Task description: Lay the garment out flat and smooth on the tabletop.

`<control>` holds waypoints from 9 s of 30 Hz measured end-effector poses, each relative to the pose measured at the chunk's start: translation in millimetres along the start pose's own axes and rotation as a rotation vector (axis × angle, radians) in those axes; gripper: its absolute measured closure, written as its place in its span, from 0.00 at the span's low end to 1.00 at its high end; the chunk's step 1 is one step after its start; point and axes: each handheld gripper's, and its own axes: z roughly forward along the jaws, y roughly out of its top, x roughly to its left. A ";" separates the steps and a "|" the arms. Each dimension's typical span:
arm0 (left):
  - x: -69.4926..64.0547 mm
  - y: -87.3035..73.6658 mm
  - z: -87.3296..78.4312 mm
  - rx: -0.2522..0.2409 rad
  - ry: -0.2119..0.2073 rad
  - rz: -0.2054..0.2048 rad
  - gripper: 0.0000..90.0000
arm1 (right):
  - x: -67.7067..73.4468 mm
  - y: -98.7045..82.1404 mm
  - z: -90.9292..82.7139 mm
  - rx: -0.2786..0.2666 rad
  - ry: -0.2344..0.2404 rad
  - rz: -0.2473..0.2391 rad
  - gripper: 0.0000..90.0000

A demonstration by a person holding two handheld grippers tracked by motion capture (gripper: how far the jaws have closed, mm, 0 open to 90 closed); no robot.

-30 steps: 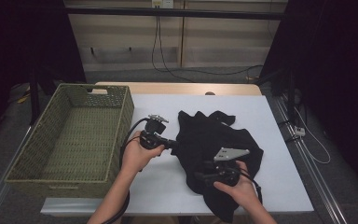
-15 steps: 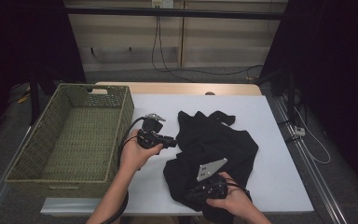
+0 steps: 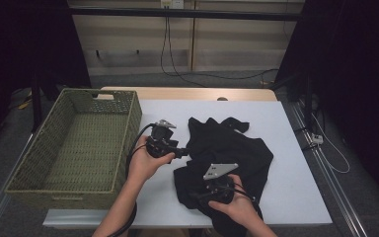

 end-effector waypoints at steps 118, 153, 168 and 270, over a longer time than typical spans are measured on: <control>12.0 -6.5 44.7 0.032 0.089 0.011 0.30 | -75.8 -40.3 -92.9 -0.084 -0.378 0.162 0.68; -19.1 -8.7 86.5 0.048 -0.022 0.042 0.32 | -66.8 -33.9 -53.2 -0.073 -0.246 0.195 0.76; -19.9 5.5 105.1 -0.003 -0.119 -0.011 0.81 | -34.2 -24.7 -63.8 -0.078 -0.201 0.083 0.44; 22.3 -5.2 25.1 -0.031 0.136 -0.040 0.16 | -39.1 -11.2 -24.7 -0.016 -0.171 0.025 0.46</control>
